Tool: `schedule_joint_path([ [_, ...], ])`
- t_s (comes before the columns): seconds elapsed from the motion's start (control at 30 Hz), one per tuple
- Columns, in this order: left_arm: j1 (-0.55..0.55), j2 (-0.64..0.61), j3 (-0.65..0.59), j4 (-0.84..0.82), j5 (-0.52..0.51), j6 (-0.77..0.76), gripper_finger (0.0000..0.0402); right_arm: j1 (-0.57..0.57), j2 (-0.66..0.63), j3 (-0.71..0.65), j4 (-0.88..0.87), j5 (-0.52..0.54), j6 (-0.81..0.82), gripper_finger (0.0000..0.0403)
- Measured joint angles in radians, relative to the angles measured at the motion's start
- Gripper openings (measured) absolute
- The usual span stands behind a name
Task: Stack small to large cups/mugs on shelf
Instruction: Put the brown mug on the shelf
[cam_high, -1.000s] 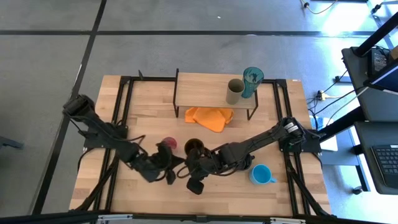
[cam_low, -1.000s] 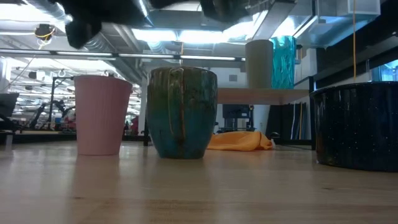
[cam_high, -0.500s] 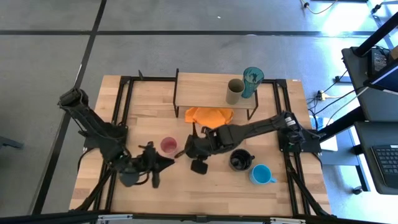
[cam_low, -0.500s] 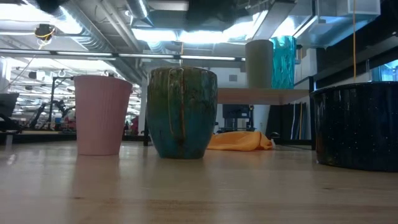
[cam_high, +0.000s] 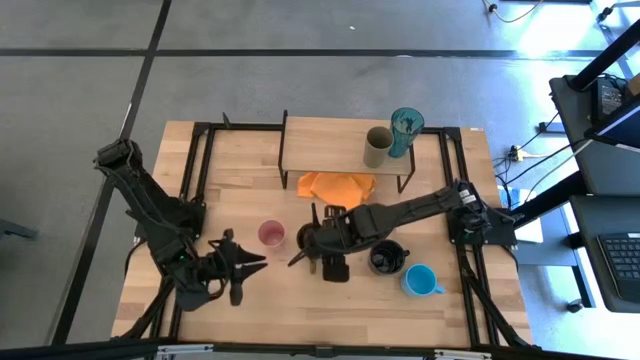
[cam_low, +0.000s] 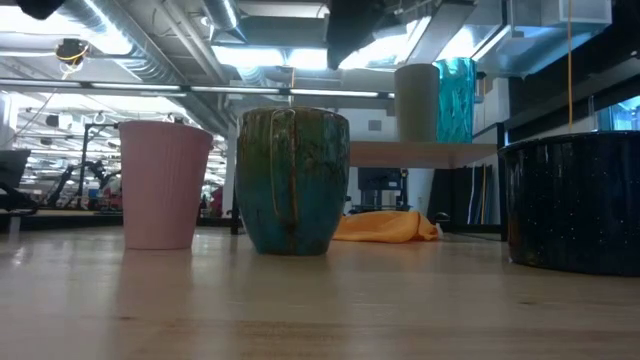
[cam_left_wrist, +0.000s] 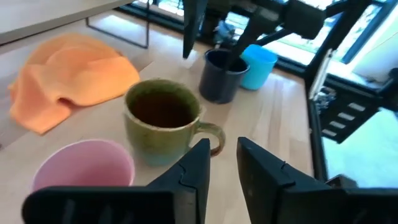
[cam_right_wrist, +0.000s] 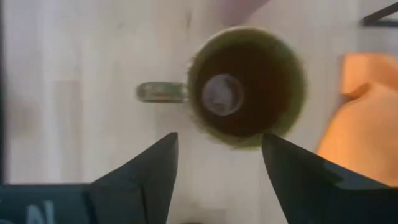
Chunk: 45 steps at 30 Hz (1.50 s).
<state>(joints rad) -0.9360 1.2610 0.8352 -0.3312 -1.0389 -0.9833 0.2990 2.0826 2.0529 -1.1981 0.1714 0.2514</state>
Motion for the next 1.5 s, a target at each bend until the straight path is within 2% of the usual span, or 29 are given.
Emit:
schedule_joint_path([
  [0.13,0.000,0.000,0.000,-0.047,0.000,-0.035,0.0076,0.009,0.000,-0.004,0.011,0.042,-0.048,0.0224],
  [0.3,0.001,0.000,0.000,-0.054,-0.007,-0.036,0.0076,0.010,0.003,-0.061,0.057,-0.015,-0.047,0.0212],
  [0.43,0.002,0.000,0.000,-0.054,-0.014,-0.039,0.0077,0.017,0.003,-0.095,0.093,-0.015,-0.049,0.0209],
  [0.93,0.008,0.001,0.000,-0.061,-0.019,-0.064,0.0075,0.027,0.073,-0.098,0.150,-0.052,-0.104,0.0209],
  [1.3,0.009,0.001,0.000,-0.063,-0.017,-0.065,0.0075,0.027,0.092,-0.098,0.152,0.016,-0.099,0.0207],
  [1.5,0.009,0.001,0.000,-0.065,-0.015,-0.065,0.0075,0.027,0.092,-0.098,0.149,0.018,-0.099,0.0163],
])
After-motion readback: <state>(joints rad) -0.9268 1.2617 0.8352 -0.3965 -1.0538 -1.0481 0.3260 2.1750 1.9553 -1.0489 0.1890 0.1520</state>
